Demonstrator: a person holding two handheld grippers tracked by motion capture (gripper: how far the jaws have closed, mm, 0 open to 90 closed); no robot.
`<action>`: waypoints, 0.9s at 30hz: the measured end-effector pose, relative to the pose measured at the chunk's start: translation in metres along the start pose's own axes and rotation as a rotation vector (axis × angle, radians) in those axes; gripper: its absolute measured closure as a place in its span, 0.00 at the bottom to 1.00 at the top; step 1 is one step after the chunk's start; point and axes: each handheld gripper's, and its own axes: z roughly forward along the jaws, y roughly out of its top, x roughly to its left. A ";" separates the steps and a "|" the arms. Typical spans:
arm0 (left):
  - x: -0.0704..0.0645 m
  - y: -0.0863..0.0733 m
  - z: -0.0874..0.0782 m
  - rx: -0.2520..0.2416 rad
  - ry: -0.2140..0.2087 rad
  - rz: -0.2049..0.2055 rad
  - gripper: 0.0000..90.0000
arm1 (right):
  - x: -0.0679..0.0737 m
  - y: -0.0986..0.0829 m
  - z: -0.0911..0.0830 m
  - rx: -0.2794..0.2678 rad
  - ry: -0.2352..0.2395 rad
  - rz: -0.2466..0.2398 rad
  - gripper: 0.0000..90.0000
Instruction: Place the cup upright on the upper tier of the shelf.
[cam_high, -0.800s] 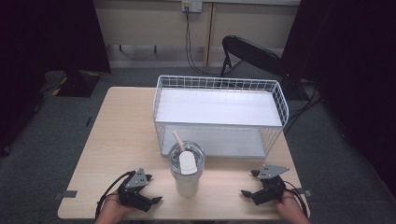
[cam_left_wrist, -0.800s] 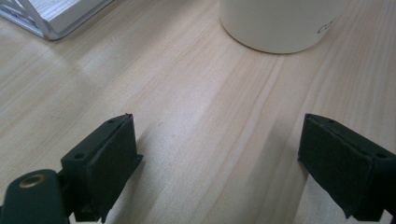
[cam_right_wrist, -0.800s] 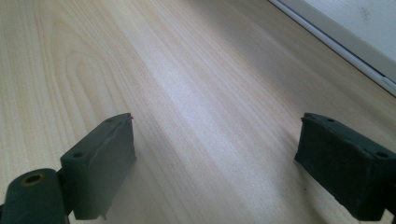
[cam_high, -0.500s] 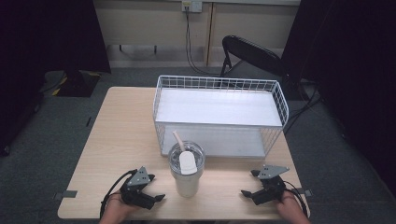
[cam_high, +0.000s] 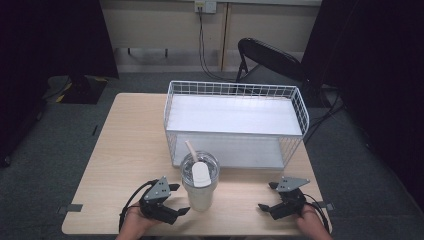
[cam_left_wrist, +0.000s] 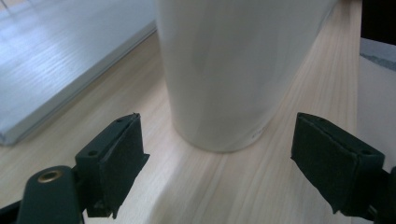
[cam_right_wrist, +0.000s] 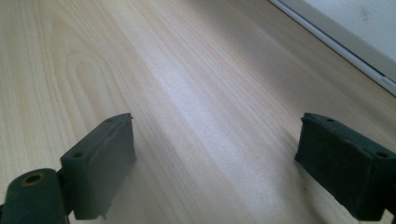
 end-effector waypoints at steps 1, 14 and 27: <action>0.000 0.002 0.000 -0.006 -0.002 0.004 0.19 | 0.000 0.000 0.000 0.000 0.000 0.000 0.12; -0.006 0.019 0.001 -0.155 -0.016 0.007 0.18 | 0.000 0.000 0.000 0.000 0.000 0.000 0.12; -0.007 0.029 0.018 -0.304 0.006 -0.001 0.10 | 0.000 0.000 0.000 0.000 0.000 0.001 0.12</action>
